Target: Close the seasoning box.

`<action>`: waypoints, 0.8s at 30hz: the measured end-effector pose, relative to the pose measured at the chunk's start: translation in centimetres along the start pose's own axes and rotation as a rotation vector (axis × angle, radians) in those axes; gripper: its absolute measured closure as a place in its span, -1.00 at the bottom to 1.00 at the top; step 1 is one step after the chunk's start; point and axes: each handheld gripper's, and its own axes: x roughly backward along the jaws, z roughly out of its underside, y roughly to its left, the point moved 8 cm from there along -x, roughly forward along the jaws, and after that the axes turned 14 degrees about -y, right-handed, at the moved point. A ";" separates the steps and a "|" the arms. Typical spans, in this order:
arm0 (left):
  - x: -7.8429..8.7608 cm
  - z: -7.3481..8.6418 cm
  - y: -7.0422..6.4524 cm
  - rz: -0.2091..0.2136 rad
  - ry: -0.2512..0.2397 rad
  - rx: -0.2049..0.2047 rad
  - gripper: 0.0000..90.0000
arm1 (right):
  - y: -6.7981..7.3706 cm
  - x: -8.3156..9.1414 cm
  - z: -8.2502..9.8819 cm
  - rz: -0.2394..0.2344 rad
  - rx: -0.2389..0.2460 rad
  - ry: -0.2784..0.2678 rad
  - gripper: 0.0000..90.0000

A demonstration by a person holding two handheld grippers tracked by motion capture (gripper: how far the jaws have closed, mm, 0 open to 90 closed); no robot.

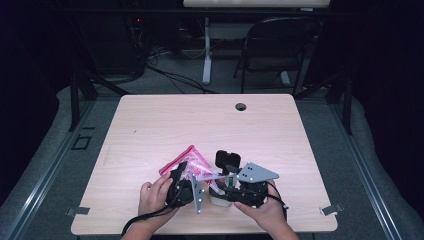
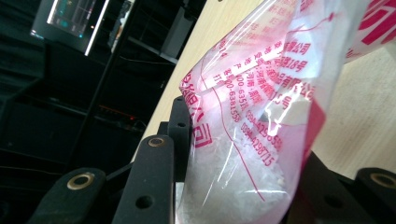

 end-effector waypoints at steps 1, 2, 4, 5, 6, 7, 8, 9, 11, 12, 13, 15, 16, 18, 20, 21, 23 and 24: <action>-0.1 0.0 -0.1 0.002 -0.005 0.017 0.58 | 0.0 0.0 -0.1 0.001 -0.004 -0.004 -0.07; 0.0 0.1 0.0 0.007 0.003 0.016 0.58 | 0.0 0.0 -0.1 0.002 -0.009 -0.010 -0.07; 0.0 0.2 -0.1 0.007 -0.002 0.034 0.58 | 0.0 0.1 -0.1 0.002 -0.010 -0.008 -0.07; 0.0 0.3 -0.1 0.014 0.004 0.036 0.58 | -0.1 0.1 -0.2 0.004 -0.012 -0.014 -0.07; -0.1 0.3 -0.2 0.015 -0.001 0.048 0.58 | -0.1 0.1 -0.3 0.005 -0.015 -0.016 -0.06; -0.1 0.4 -0.2 0.017 0.002 0.054 0.58 | -0.1 0.1 -0.3 0.006 -0.013 -0.016 -0.07; -0.1 0.4 -0.2 0.022 0.001 0.064 0.58 | -0.1 0.2 -0.3 0.008 -0.011 -0.017 -0.07; -0.1 0.5 -0.3 0.026 -0.001 0.071 0.58 | -0.1 0.2 -0.4 0.008 -0.010 -0.017 -0.07; -0.1 0.6 -0.3 0.030 0.005 0.076 0.58 | -0.1 0.3 -0.6 0.006 -0.009 -0.023 -0.06; -0.2 0.6 -0.3 0.032 0.002 0.085 0.58 | -0.1 0.3 -0.6 0.006 -0.012 -0.026 -0.06; -0.2 0.6 -0.3 0.033 0.002 0.085 0.58 | 0.0 0.3 -0.7 0.005 -0.011 -0.029 -0.07; -0.2 0.6 -0.3 0.034 0.001 0.091 0.58 | -0.1 0.4 -0.8 0.004 -0.015 -0.033 -0.07; -0.2 0.6 -0.3 0.035 0.002 0.096 0.59 | -0.1 0.5 -0.9 0.005 -0.015 -0.034 -0.07; -0.3 0.7 -0.3 0.041 0.001 0.105 0.59 | -0.1 0.5 -1.0 0.003 -0.015 -0.034 -0.07; -0.3 0.8 -0.3 0.047 0.004 0.120 0.59 | -0.2 0.6 -1.1 0.005 -0.021 -0.044 -0.07; -0.3 0.9 -0.3 0.053 0.006 0.128 0.59 | -0.2 0.7 -1.2 0.004 -0.020 -0.046 -0.07; -0.4 1.0 -0.3 0.060 0.004 0.144 0.59 | -0.2 1.0 -1.5 0.004 -0.022 -0.055 -0.07; -0.4 1.1 -0.3 0.064 0.004 0.156 0.59 | -0.3 1.1 -1.6 0.002 -0.023 -0.059 -0.07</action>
